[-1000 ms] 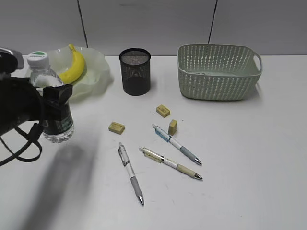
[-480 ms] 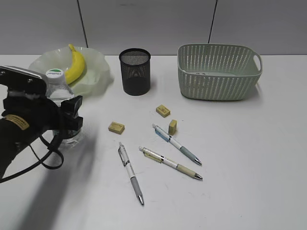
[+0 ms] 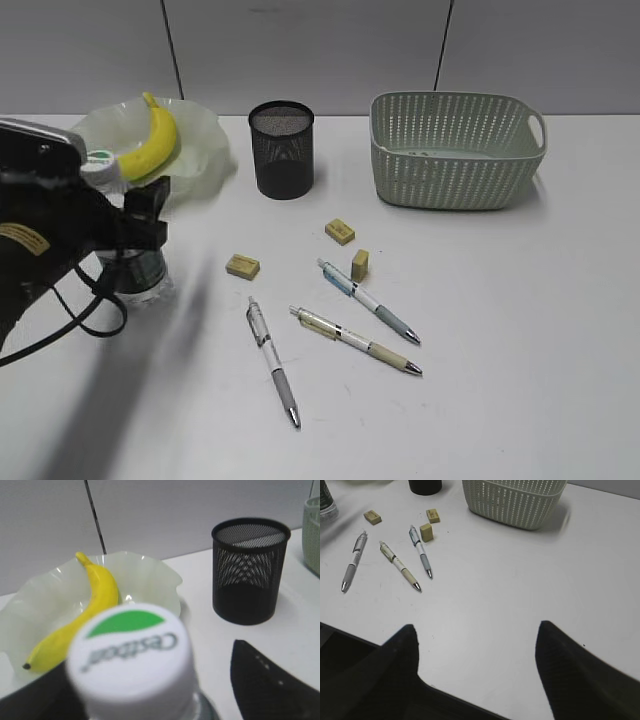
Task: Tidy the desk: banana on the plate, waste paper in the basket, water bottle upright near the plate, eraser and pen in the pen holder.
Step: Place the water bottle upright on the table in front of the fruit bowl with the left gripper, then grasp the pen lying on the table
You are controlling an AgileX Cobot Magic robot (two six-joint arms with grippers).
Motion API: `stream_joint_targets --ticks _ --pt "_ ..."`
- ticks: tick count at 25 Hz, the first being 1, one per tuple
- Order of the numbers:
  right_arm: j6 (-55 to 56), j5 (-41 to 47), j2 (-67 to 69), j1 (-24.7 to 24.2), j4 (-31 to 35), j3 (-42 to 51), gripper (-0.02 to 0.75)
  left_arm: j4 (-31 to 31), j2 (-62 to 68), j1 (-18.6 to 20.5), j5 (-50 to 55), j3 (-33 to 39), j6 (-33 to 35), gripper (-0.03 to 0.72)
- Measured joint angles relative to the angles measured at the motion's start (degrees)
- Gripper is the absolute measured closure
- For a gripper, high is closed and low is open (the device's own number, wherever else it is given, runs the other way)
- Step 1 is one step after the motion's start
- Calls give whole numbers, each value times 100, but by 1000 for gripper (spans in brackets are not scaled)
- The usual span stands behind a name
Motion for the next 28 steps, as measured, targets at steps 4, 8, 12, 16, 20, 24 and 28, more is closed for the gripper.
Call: stream_joint_targets --ticks 4,8,12,16,20,24,28 --pt "0 0 0 0 0 0 164 5 -612 0 28 0 0 85" --pt "2 0 0 0 0 0 164 -124 -1617 0 870 -12 6 87" --pt "2 0 0 0 0 0 164 -413 -2892 24 2910 -31 124 97" --pt "2 0 0 0 0 0 164 -431 -4306 69 5178 -167 131 97" --pt "2 0 0 0 0 0 164 -77 -5627 365 7563 -500 131 99" --pt "2 0 0 0 0 0 164 580 -6496 787 9956 -831 131 104" --pt "2 0 0 0 0 0 164 876 -7159 1070 11804 -906 131 125"
